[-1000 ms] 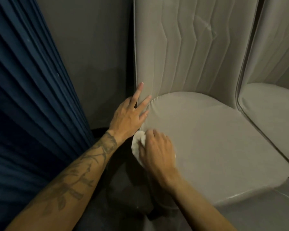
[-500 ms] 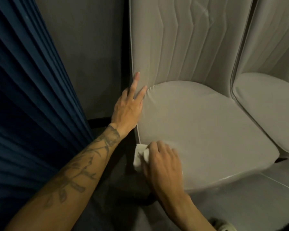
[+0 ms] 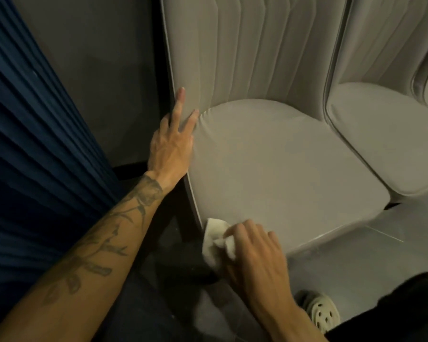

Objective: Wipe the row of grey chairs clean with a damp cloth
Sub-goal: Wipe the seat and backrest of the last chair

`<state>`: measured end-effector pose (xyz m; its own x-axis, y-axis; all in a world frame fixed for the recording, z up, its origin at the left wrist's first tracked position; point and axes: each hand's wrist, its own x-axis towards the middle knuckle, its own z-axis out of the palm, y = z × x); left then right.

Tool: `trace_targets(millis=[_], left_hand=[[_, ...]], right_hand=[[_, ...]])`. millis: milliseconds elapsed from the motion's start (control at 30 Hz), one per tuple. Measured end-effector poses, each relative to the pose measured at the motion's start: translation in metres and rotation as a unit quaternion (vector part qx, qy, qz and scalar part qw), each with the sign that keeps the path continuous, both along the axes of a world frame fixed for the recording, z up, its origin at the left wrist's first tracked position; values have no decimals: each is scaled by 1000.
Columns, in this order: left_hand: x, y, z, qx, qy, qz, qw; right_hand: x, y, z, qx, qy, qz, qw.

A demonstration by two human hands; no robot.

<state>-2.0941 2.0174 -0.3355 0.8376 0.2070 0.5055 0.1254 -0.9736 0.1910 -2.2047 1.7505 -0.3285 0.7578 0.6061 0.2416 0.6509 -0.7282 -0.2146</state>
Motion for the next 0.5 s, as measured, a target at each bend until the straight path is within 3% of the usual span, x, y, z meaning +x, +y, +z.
trace_targets(millis=[233,400,500], left_hand=[[1,-4,3,-27,20,5,999],[1,-3,4,-32,29,-1,999],[-1,-4,5,-41,33,-5,999]], right_hand=[[31,-67,1,77,15,-150,986],[4,-32,-15,83,21,-60,995],[28,-64,-16,75,-21,-75,994]])
